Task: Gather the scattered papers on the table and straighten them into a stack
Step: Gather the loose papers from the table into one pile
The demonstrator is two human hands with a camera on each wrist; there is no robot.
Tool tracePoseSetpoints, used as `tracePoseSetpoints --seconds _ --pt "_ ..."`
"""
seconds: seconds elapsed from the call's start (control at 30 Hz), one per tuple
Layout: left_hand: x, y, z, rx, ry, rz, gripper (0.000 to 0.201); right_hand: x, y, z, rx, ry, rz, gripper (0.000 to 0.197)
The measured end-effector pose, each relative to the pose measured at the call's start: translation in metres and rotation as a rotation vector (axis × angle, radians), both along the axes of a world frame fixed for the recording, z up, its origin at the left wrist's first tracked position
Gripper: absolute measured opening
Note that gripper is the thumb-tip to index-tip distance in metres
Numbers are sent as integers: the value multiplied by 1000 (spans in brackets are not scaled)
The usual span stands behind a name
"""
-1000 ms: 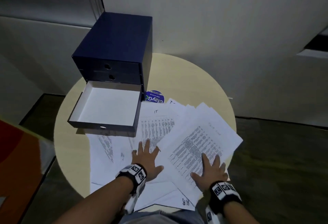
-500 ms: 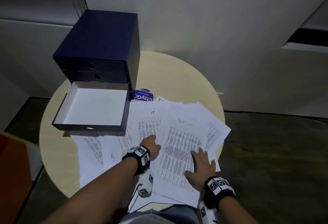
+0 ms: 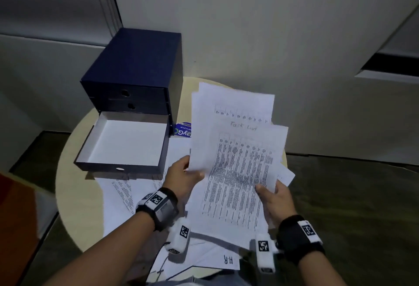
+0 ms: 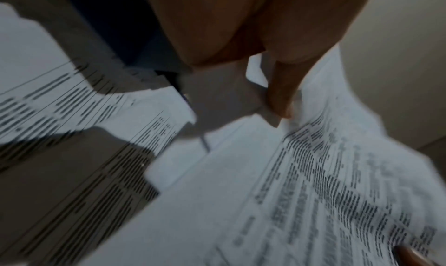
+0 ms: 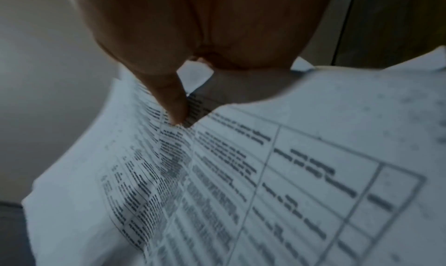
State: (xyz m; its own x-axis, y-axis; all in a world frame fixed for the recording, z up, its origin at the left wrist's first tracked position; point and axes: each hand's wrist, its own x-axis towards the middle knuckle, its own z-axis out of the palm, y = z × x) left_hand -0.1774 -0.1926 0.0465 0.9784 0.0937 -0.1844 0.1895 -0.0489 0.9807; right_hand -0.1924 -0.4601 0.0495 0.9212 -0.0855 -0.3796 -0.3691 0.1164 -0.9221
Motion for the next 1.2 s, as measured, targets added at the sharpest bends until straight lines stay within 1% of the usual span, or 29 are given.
tracePoseSetpoints --seconds 0.07,0.1,0.13,0.2,0.27,0.33,0.4,0.43,0.47,0.5,0.57,0.6,0.63,0.7,0.73,0.77,0.83,0.87,0.9,0.93,1.03,1.13,1.2 --pt "0 4 10 34 -40 2 43 0 4 8 -7 -39 -32 28" --pt "-2 4 15 44 -55 -14 43 -1 7 13 -10 -50 -26 27" --pt "-4 5 18 45 -65 -34 42 -2 9 13 1 -49 -24 27" --pt "-11 1 21 78 -60 -84 31 -6 14 10 0 -25 -23 30" --pt "-17 -5 20 131 -51 -132 25 -12 20 4 -53 -5 -6 30" --pt "-23 -8 9 197 -31 -189 21 -18 26 -3 -141 -5 54 22" --pt "-31 -7 -5 315 11 -229 16 -23 33 -7 -296 2 141 4" --pt "-34 -6 -11 358 52 -236 20 -24 34 -12 -380 11 163 9" --pt "-37 -4 -16 383 94 -232 27 -23 34 -16 -427 35 150 13" --pt "-39 0 -19 385 119 -226 28 -22 34 -20 -441 58 132 12" --pt "-46 13 -27 380 131 -199 21 -18 31 -25 -457 72 81 7" --pt "-49 22 -35 413 134 -170 21 -16 29 -27 -463 67 59 4" --pt "-53 33 -43 471 141 -97 23 -15 28 -28 -461 71 45 6" --pt "-63 61 -58 611 236 186 25 -14 29 -32 -441 128 35 12" --pt "-69 78 -65 681 339 317 26 -14 30 -36 -438 169 43 14" --pt "-74 95 -67 719 467 405 32 -16 31 -41 -435 199 57 15" --pt "-83 126 -68 667 742 462 55 -20 35 -55 -445 263 94 15" --pt "-86 138 -68 625 834 481 63 -22 37 -60 -457 294 122 16" --pt "-89 146 -69 593 885 500 67 -24 39 -67 -462 319 149 17" --pt "-90 151 -70 565 891 518 68 -24 41 -74 -476 351 173 17" --pt "-95 156 -75 432 807 519 70 -19 46 -91 -508 438 216 15" --pt "-100 158 -74 413 777 507 65 -13 51 -97 -541 477 258 16" --pt "-105 160 -73 412 754 529 56 -11 53 -99 -563 476 280 18"
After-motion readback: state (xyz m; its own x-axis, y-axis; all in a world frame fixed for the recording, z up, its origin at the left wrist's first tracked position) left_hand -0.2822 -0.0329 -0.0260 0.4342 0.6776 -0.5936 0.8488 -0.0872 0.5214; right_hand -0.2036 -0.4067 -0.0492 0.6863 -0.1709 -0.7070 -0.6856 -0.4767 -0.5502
